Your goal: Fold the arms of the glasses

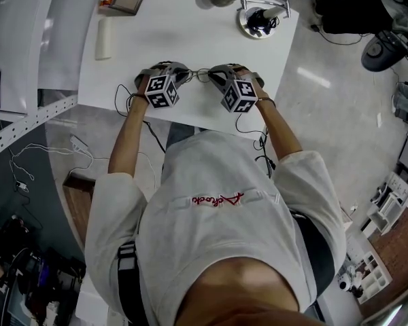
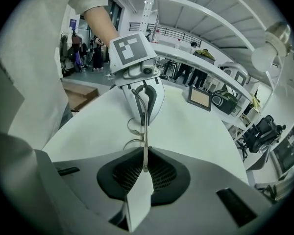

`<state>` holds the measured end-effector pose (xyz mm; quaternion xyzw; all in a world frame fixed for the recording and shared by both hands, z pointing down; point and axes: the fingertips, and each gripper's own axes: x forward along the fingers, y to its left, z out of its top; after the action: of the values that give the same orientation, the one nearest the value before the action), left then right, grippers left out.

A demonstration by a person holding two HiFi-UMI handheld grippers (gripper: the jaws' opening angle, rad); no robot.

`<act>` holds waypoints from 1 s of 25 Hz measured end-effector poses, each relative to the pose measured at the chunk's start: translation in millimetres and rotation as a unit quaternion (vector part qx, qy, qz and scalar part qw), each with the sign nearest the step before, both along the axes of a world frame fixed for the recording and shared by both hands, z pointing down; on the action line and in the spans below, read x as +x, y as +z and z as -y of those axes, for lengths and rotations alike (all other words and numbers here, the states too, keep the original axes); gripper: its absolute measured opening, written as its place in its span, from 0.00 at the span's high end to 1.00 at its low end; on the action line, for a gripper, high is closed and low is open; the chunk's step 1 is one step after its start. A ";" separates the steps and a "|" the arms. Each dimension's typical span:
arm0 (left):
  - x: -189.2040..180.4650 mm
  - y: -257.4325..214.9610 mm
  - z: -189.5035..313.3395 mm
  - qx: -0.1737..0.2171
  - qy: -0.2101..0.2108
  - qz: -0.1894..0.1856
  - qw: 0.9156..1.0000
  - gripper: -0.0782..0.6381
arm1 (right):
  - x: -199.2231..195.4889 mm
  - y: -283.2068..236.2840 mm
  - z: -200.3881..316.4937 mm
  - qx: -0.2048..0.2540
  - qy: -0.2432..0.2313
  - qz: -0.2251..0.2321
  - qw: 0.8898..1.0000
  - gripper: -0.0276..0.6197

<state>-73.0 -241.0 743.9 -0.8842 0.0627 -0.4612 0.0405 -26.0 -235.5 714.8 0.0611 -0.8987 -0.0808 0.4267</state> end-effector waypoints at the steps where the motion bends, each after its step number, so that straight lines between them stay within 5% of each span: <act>1: -0.7 -0.1 0.3 -0.002 -0.004 -0.004 1.000 0.81 | -0.8 2.0 0.0 -0.002 -0.003 -0.007 1.000 0.88; 13: -28.7 -23.9 -4.5 0.012 -0.073 -0.044 0.996 0.79 | -9.9 9.4 2.2 -0.014 -0.013 -0.045 0.999 0.88; 25: -74.6 -49.3 -4.3 0.032 -0.214 -0.097 0.971 0.79 | -18.1 23.0 0.9 -0.006 -0.029 -0.081 0.996 0.88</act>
<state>-147.7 -236.6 694.6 -0.8887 0.2689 -0.3694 -0.0376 -44.1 -236.4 737.8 0.0262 -0.8630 -0.0926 0.4960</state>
